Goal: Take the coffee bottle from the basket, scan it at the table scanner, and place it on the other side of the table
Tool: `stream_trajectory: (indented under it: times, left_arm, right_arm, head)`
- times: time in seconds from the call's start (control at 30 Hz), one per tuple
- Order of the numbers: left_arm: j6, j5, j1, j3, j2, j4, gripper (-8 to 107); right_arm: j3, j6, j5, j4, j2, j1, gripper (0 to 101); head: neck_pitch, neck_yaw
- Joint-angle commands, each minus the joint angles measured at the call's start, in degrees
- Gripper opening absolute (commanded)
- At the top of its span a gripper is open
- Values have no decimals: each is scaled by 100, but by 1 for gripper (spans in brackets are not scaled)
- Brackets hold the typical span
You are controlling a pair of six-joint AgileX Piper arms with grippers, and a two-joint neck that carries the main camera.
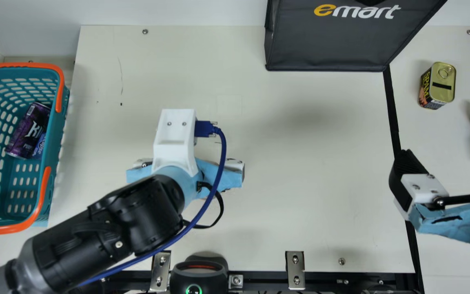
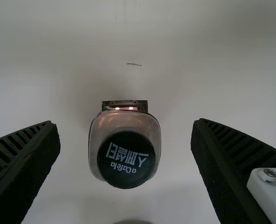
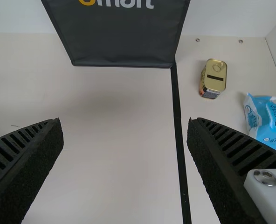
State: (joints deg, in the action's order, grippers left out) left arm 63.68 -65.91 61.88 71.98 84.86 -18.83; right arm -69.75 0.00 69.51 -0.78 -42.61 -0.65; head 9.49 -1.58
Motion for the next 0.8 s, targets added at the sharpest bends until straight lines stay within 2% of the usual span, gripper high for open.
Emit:
stream_trajectory:
  times: [0.0, 0.33, 0.77]
  left_arm:
    - [25, -12, 22, -13, 28, -19, 90]
    - [154, 52, 135, -126, 102, -175, 90]
    - [668, 306, 417, -497, 72, -701, 90]
  right_arm:
    - [0, 0, 0, 0, 0, 0, 95]
    - [0, 0, 0, 0, 0, 0, 95]
    - [0, 0, 0, 0, 0, 0, 95]
  head:
    - [-157, 0]
    - [-157, 0]
    - [-157, 0]
